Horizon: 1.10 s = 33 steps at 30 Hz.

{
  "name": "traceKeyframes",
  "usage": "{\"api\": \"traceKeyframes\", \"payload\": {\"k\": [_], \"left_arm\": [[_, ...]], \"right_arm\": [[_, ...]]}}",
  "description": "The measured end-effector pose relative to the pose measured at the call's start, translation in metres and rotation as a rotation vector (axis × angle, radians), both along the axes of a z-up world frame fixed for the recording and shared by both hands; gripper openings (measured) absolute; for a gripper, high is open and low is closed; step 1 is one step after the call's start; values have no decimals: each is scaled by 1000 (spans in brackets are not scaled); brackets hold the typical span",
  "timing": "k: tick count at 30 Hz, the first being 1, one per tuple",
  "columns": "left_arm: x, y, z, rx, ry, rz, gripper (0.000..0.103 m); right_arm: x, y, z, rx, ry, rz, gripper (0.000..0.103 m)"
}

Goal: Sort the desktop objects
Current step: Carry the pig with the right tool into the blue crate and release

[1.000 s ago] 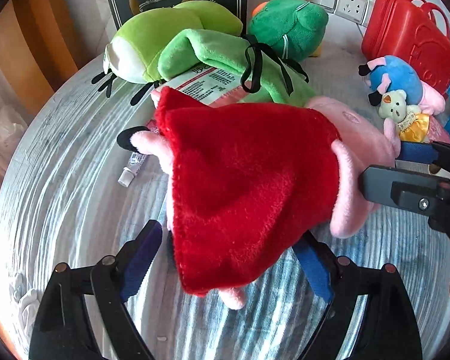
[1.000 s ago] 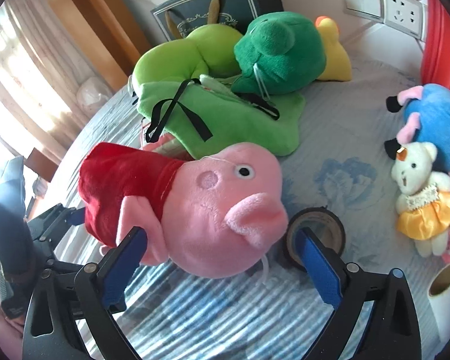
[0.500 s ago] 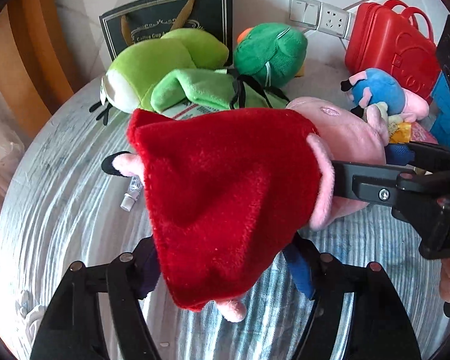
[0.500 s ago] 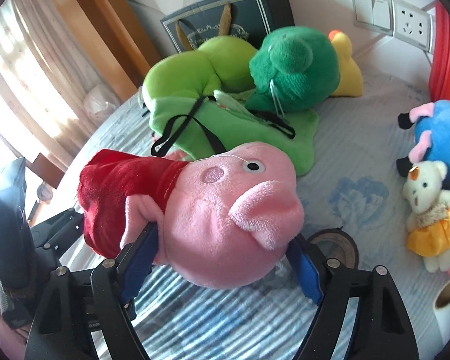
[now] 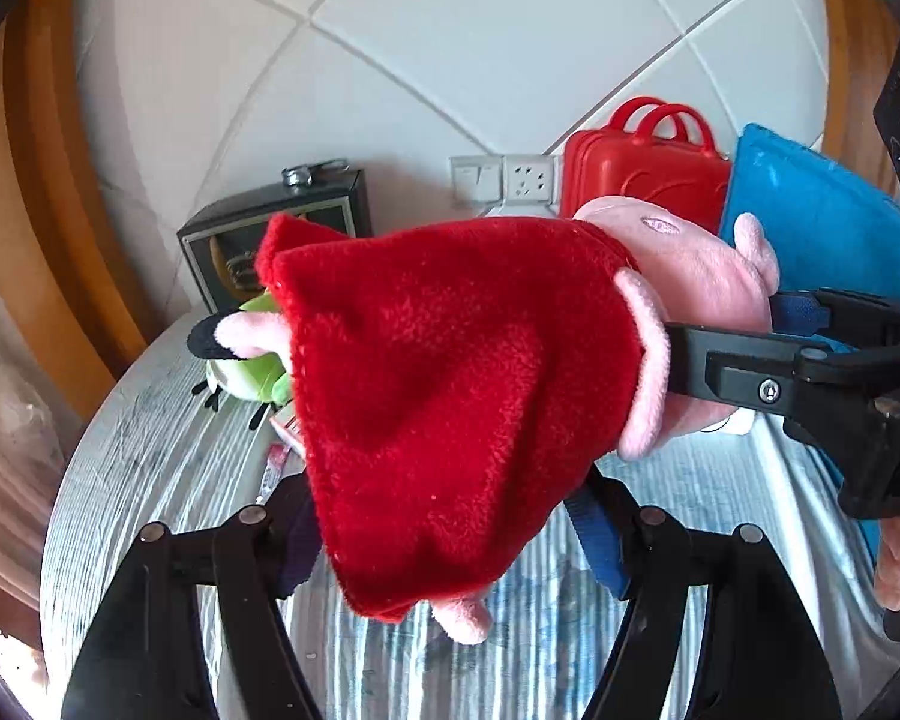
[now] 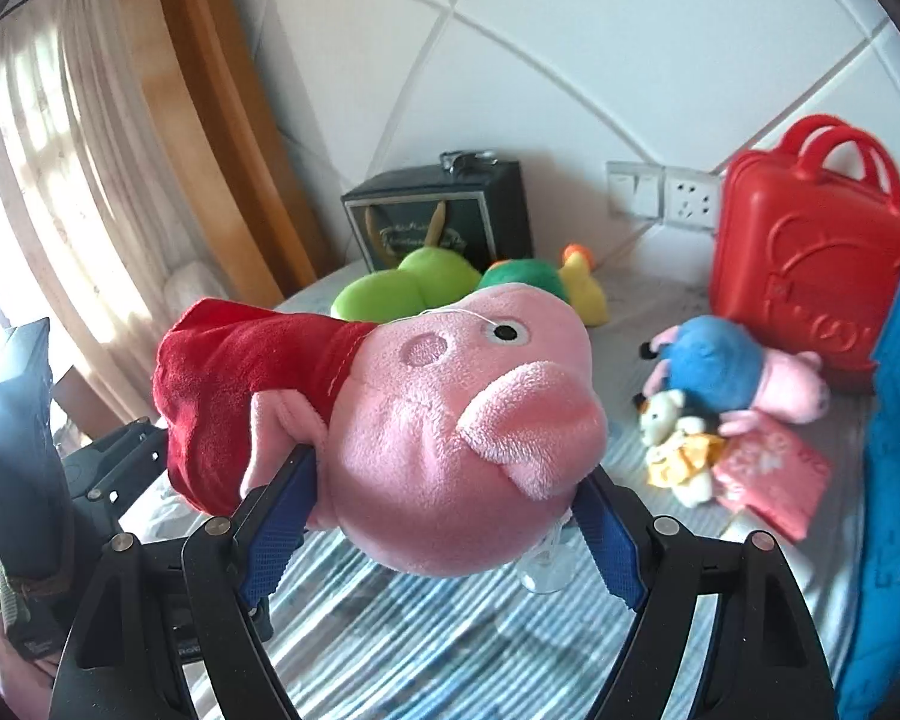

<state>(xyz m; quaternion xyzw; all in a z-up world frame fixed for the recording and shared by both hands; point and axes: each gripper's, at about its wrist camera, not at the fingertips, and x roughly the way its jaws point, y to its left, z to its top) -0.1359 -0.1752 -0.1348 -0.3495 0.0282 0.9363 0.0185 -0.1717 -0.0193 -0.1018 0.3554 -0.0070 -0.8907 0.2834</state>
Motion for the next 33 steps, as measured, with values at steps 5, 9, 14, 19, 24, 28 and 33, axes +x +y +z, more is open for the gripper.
{"api": "traceKeyframes", "payload": {"k": [5,9,14,19,24,28,33], "left_arm": [[27,44,46,-3,93,-117,70],[45,90,80,-3,161,-222,70],[61,172,120,11,232,-372,70],[90,264,150,19,273,-534,70],[119,356,154,10,247,-662,70],[140,410,149,-14,219,-718,71],[147,449,138,-51,194,-750,74]], "right_arm": [[43,50,48,-1,87,-124,82],[78,97,84,-3,144,-240,82],[127,164,119,22,212,-411,82],[177,247,145,32,248,-575,82],[212,325,144,32,236,-713,82],[224,371,134,19,206,-778,83],[245,411,125,-6,189,-854,85]]}}
